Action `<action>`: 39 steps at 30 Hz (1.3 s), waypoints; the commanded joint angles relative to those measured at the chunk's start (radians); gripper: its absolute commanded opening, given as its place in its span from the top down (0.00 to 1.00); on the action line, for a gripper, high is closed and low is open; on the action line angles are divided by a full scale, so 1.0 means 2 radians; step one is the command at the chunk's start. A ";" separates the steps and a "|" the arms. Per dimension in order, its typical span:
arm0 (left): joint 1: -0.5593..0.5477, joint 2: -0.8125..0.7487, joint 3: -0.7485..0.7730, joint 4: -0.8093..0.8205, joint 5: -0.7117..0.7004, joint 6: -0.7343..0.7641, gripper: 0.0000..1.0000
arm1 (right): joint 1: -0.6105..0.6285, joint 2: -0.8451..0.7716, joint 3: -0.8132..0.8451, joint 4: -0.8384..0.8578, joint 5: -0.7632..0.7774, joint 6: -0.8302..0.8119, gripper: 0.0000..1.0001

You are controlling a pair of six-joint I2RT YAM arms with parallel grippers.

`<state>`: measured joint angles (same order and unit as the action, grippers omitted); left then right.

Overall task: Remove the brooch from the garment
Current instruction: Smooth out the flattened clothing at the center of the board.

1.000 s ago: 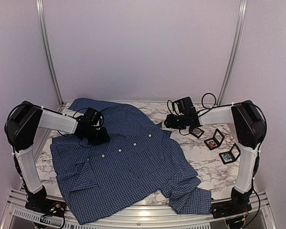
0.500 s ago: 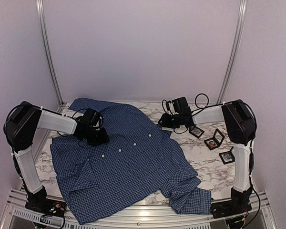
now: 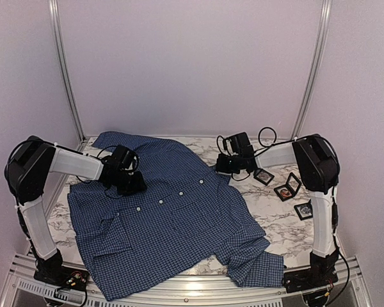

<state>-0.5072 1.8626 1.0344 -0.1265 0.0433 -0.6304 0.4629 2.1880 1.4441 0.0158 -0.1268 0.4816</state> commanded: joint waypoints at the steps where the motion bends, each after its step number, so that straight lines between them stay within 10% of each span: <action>1: 0.001 -0.017 -0.006 -0.025 -0.002 0.006 0.58 | 0.008 -0.023 0.022 -0.001 0.038 -0.005 1.00; 15: 0.002 -0.028 -0.001 -0.032 0.001 0.014 0.58 | 0.140 0.002 0.110 -0.103 0.264 -0.072 1.00; 27: 0.003 -0.036 -0.002 -0.036 -0.001 0.016 0.58 | 0.156 0.044 0.079 -0.055 0.158 -0.018 1.00; 39: 0.004 -0.036 -0.002 -0.033 -0.001 0.015 0.58 | 0.122 -0.019 0.043 -0.024 0.080 -0.012 0.66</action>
<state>-0.5068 1.8133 1.0344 -0.1776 0.0433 -0.6147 0.7341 2.2318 1.5368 -0.0620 0.1009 0.4519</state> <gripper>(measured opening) 0.417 0.302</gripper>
